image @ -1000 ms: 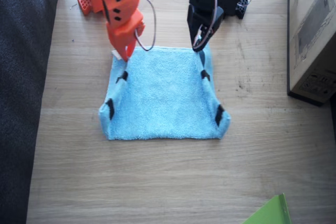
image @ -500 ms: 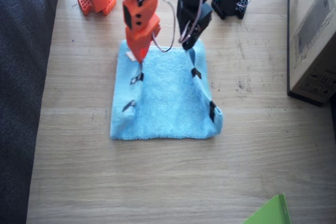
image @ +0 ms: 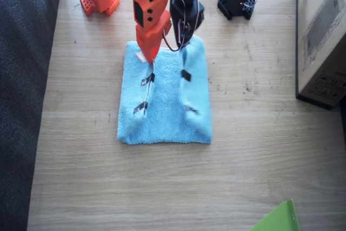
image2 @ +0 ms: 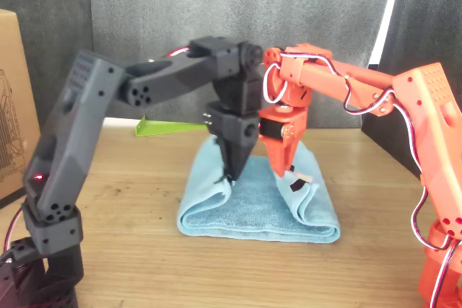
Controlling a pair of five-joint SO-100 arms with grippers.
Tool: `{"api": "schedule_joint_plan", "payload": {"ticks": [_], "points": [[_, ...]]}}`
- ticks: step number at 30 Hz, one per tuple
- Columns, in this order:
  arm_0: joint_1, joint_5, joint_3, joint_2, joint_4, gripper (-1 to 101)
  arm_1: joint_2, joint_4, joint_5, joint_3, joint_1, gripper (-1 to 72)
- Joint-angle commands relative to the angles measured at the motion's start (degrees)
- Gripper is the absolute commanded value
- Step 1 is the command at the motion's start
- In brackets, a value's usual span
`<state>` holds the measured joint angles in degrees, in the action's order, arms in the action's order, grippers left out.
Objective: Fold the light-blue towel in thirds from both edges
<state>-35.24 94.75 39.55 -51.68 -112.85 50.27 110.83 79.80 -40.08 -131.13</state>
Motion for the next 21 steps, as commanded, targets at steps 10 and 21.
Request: {"api": "schedule_joint_plan", "payload": {"ticks": [10, 21], "points": [[-0.35, 0.7, -6.24, 1.58, -2.2, 0, 3.6, 0.62, -1.14, 2.46, -6.06, 31.5], [-0.53, 0.79, -13.62, 6.15, -4.39, 0, 13.01, 0.62, -2.02, -1.41, 0.18, 32.1]]}}
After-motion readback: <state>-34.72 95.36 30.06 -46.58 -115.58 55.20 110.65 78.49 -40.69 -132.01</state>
